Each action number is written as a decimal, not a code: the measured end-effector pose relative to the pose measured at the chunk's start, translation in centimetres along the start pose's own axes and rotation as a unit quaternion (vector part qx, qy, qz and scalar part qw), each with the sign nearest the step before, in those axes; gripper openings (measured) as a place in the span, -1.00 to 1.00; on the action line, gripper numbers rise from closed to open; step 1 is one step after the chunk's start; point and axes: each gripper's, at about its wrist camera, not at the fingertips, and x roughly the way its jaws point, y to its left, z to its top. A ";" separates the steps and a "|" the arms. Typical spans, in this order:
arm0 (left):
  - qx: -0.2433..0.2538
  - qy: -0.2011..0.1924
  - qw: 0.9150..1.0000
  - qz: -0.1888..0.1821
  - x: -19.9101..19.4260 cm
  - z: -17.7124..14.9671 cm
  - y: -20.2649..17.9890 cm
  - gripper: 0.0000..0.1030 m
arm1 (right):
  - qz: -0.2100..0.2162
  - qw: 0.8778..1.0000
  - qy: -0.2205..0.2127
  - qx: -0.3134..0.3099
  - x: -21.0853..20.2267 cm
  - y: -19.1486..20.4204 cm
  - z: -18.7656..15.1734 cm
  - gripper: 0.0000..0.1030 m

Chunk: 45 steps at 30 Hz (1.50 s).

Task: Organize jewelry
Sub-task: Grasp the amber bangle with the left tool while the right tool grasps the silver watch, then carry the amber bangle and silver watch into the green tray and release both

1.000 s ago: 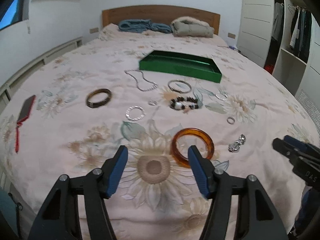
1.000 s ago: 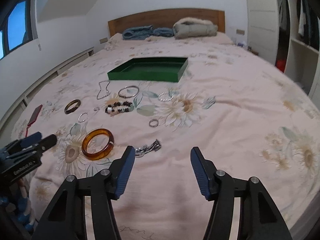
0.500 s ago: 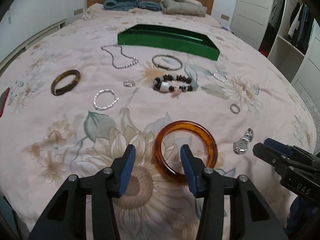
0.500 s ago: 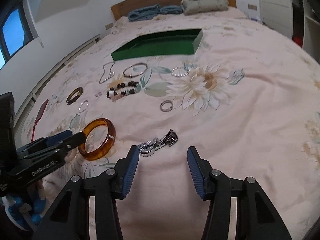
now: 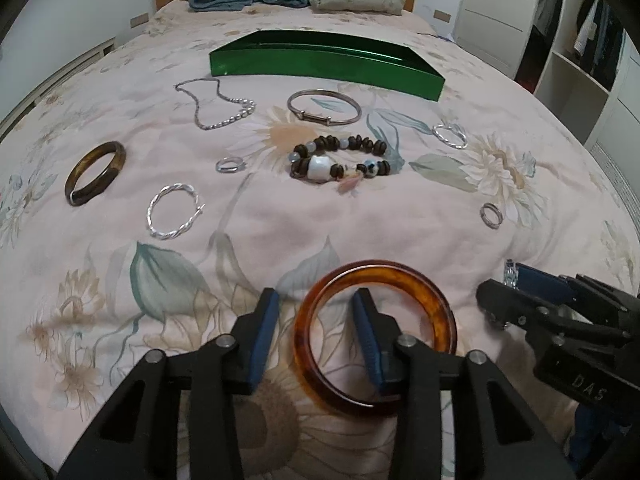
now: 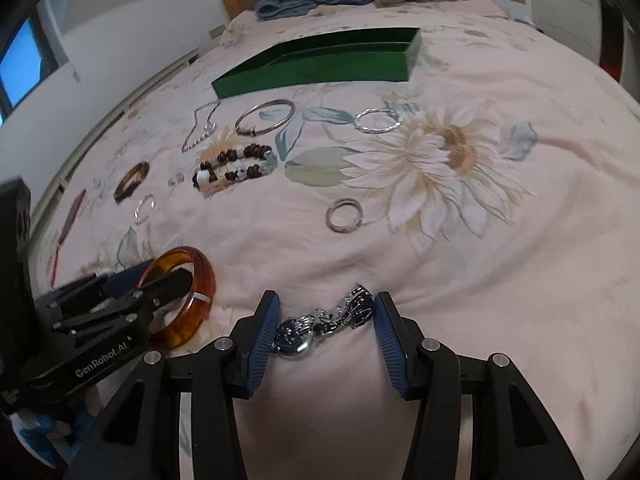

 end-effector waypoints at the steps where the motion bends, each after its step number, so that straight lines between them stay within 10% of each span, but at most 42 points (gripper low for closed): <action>1: 0.004 -0.002 1.000 0.001 0.0 -0.1 -0.2 -0.48 | -0.002 1.000 -0.001 -0.005 0.0 0.1 -0.1 -0.18; 7: 0.019 -0.015 1.000 0.004 -0.8 -0.2 -0.8 -0.78 | -0.015 1.000 -0.016 -0.020 -0.9 -0.2 -0.6 -0.81; 17: 0.003 -0.068 0.997 -0.019 -5.6 1.5 0.2 -0.82 | -0.006 0.996 -0.079 -0.040 -6.0 1.4 0.8 -0.82; 26: -0.011 -0.104 0.994 -0.019 -6.3 10.2 2.5 -0.82 | -0.007 0.989 -0.139 -0.043 -7.5 0.4 10.0 -0.82; 34: -0.056 -0.099 0.993 -0.009 0.4 23.5 5.4 -0.82 | -0.021 0.989 -0.141 -0.030 -1.0 -2.0 22.2 -0.82; 45: -0.061 -0.037 0.997 0.021 14.1 30.1 5.6 -0.82 | -0.013 0.998 -0.066 -0.018 11.9 -4.0 28.0 -0.82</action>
